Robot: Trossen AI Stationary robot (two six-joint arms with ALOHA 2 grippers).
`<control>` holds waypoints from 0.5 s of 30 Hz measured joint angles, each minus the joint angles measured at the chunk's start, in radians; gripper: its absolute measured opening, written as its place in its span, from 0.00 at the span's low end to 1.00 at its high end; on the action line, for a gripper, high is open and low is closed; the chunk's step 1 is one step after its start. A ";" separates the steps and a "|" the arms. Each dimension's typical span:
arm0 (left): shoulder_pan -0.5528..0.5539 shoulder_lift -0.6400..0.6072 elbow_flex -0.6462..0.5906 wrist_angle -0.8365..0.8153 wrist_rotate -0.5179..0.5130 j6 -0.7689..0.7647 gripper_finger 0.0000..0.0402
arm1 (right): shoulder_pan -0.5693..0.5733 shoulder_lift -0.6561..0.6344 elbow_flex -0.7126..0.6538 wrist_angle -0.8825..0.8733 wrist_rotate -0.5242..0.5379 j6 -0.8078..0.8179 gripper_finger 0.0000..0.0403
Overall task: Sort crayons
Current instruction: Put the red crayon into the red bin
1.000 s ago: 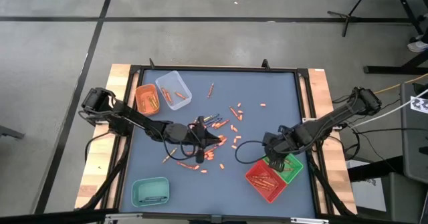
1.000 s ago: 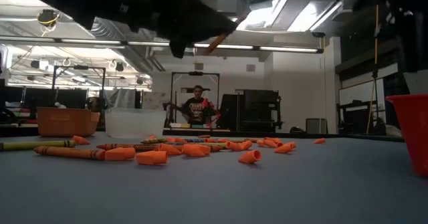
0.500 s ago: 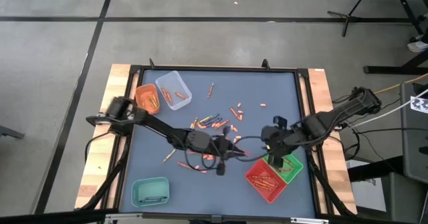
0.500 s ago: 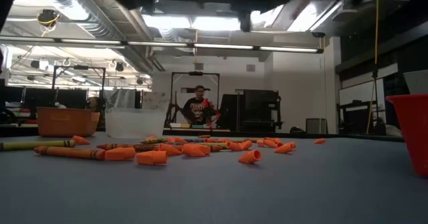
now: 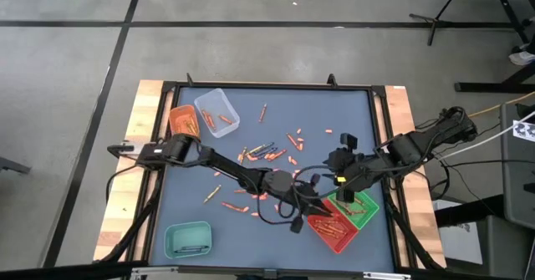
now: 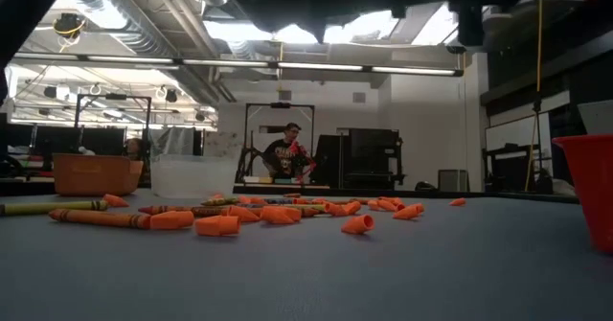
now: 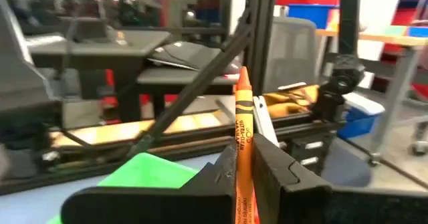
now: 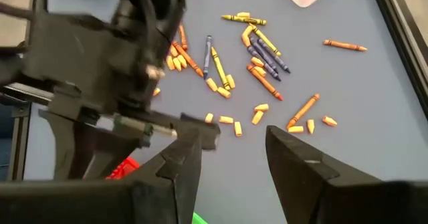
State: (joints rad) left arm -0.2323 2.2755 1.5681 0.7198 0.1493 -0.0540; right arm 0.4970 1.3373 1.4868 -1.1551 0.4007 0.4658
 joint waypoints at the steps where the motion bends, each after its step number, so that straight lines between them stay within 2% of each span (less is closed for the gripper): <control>1: 0.006 0.011 0.012 0.002 0.021 -0.016 0.02 | 0.000 0.000 0.000 0.001 0.000 0.000 0.41; 8: 0.018 0.018 0.026 0.006 0.056 -0.048 0.03 | 0.000 0.000 0.000 0.001 0.000 0.000 0.41; 15: 0.018 0.018 0.026 0.005 0.056 -0.048 0.11 | 0.000 0.000 0.000 0.001 0.000 0.000 0.41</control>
State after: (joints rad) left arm -0.2142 2.2936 1.5936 0.7252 0.2050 -0.1024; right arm 0.4969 1.3373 1.4868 -1.1542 0.4007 0.4660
